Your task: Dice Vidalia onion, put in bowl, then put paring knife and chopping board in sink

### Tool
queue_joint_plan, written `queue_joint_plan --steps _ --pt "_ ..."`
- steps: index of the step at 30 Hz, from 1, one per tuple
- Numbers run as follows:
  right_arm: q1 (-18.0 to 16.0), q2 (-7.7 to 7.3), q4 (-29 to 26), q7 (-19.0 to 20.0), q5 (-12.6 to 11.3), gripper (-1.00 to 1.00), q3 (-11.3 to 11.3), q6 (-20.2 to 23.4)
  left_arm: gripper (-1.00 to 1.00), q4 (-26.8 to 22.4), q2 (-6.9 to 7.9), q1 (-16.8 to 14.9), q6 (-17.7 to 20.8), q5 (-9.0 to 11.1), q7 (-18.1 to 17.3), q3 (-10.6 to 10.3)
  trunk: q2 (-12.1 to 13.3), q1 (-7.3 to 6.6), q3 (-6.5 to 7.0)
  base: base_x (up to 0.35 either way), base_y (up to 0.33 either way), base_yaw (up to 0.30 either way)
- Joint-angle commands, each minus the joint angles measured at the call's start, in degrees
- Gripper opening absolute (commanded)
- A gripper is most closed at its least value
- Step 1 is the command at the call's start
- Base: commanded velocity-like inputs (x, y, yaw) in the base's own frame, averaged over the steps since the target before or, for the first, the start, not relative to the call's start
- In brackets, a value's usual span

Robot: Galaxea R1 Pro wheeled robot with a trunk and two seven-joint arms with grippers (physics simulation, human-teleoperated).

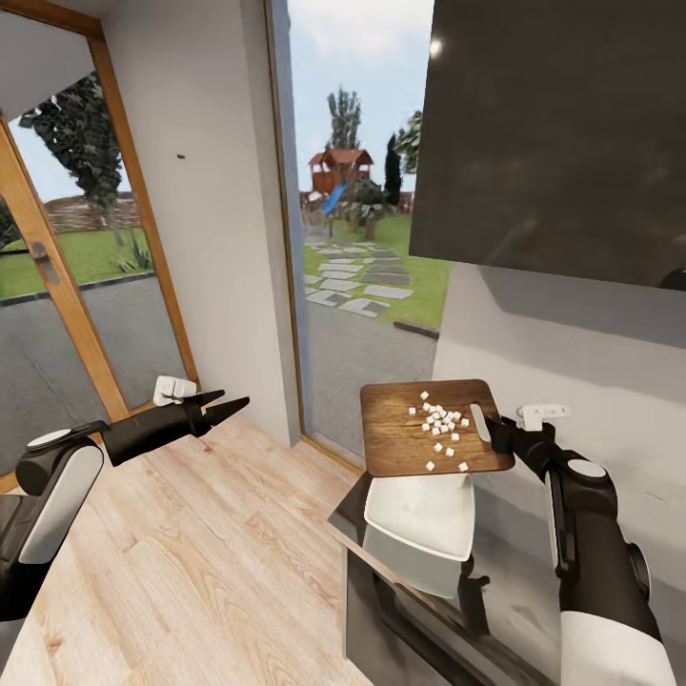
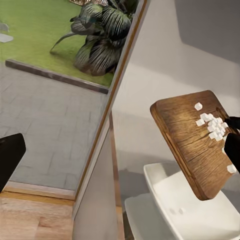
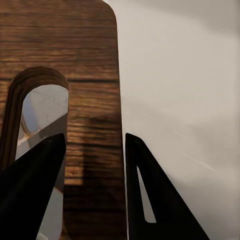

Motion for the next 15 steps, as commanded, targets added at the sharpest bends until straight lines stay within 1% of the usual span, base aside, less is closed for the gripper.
queue_joint_plan --steps 1,3,8,15 --pt "-0.1 0.06 -0.1 0.6 0.6 -1.0 -0.2 0.1 1.0 0.0 0.05 -0.1 0.4 0.4 0.1 0.0 -0.1 0.04 -0.13 0.0 0.0 0.0" --pt "0.0 0.06 0.0 0.6 0.6 -1.0 -0.2 -0.3 1.0 0.0 0.03 -0.1 0.4 0.4 0.1 0.0 -0.1 0.04 -0.13 0.0 0.0 0.0" --pt "0.2 0.06 1.4 0.5 0.6 -1.0 -0.2 -4.4 1.0 0.0 0.03 -0.1 0.4 0.4 0.1 0.0 -0.1 0.04 -0.13 0.0 0.0 0.0" --pt "0.2 0.06 1.7 0.5 0.6 -1.0 -0.2 -4.9 1.0 0.0 0.02 -0.1 0.4 0.4 0.1 0.0 -0.1 0.04 -0.13 0.0 0.0 0.0"
